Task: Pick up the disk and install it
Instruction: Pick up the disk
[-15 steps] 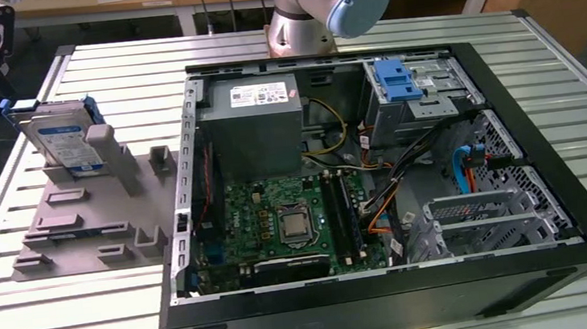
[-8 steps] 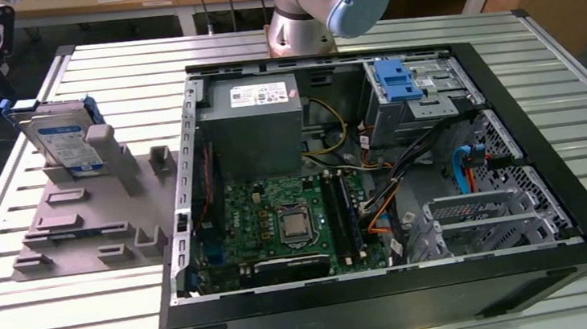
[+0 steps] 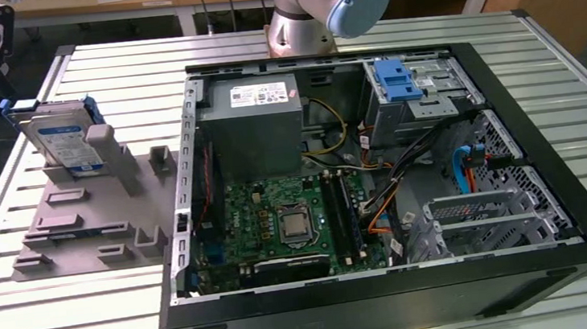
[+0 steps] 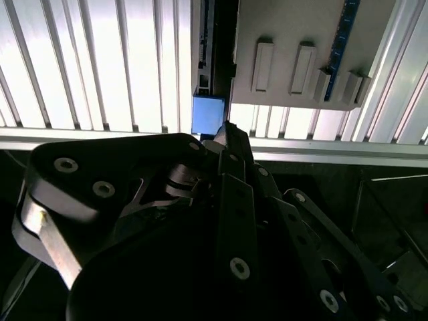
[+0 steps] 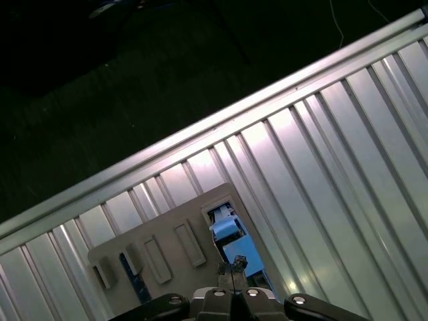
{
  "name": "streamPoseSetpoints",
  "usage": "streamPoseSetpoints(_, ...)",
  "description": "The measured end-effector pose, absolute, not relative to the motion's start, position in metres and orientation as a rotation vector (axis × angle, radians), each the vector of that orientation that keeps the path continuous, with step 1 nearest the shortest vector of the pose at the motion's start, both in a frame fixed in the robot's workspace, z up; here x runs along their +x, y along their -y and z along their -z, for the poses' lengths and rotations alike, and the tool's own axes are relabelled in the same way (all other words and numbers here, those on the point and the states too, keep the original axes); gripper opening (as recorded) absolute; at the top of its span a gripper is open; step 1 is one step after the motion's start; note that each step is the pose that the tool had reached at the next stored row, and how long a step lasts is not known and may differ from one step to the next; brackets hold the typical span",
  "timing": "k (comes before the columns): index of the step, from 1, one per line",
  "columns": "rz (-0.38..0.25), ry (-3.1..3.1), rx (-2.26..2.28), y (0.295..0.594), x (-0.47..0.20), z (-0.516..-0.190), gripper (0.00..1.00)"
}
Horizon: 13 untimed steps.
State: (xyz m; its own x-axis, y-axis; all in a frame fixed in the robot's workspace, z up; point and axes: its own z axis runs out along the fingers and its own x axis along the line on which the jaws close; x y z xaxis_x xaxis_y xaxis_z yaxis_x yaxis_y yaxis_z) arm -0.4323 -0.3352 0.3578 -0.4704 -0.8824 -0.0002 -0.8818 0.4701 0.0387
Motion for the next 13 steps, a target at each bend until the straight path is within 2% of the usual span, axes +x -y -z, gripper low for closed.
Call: streamPoseSetpoints(13,0.052,2.662,1.63,0.3351,-0.4323,-0.3578,0.11)
